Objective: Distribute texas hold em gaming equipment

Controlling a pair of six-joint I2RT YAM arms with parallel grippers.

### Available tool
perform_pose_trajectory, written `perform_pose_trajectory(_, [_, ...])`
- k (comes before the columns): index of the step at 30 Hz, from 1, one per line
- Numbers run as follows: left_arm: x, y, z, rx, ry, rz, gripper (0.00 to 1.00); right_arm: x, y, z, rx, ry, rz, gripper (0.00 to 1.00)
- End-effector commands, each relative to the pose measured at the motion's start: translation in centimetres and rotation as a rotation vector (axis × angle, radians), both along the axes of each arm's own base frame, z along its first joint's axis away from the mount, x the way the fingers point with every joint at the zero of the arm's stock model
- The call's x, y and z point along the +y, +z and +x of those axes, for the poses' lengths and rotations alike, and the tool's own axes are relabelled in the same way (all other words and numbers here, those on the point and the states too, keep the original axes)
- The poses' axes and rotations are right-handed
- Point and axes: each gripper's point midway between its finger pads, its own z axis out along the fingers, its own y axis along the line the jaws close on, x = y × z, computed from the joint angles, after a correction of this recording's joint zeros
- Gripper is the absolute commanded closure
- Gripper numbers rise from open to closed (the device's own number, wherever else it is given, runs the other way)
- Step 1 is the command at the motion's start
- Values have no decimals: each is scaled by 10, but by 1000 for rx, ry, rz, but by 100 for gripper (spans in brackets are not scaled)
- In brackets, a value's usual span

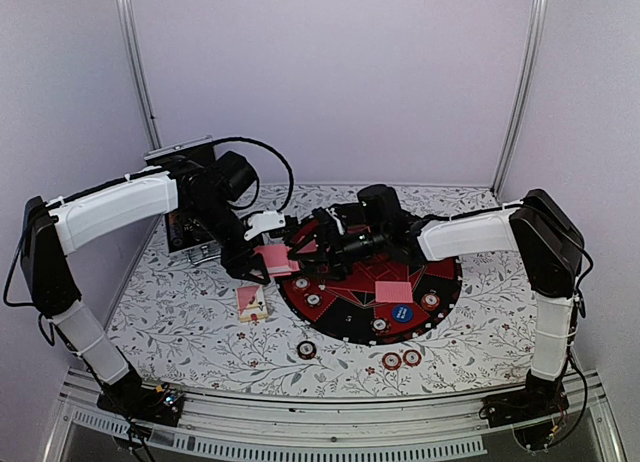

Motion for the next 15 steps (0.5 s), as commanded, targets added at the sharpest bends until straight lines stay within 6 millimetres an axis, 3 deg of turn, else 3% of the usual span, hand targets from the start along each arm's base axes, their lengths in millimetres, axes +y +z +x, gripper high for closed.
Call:
perform_pose_trajectory(1, [-4, 9, 7, -25, 8, -30, 100, 7, 17, 2, -4, 15, 61, 15])
perform_pose_trajectory(10, [-6, 9, 8, -23, 8, -32, 100, 26, 28, 1, 3, 41, 101, 14])
perform_pose_trajectory(15, [-7, 12, 9, -31, 8, -37, 100, 40, 20, -1, 25, 65, 99, 14])
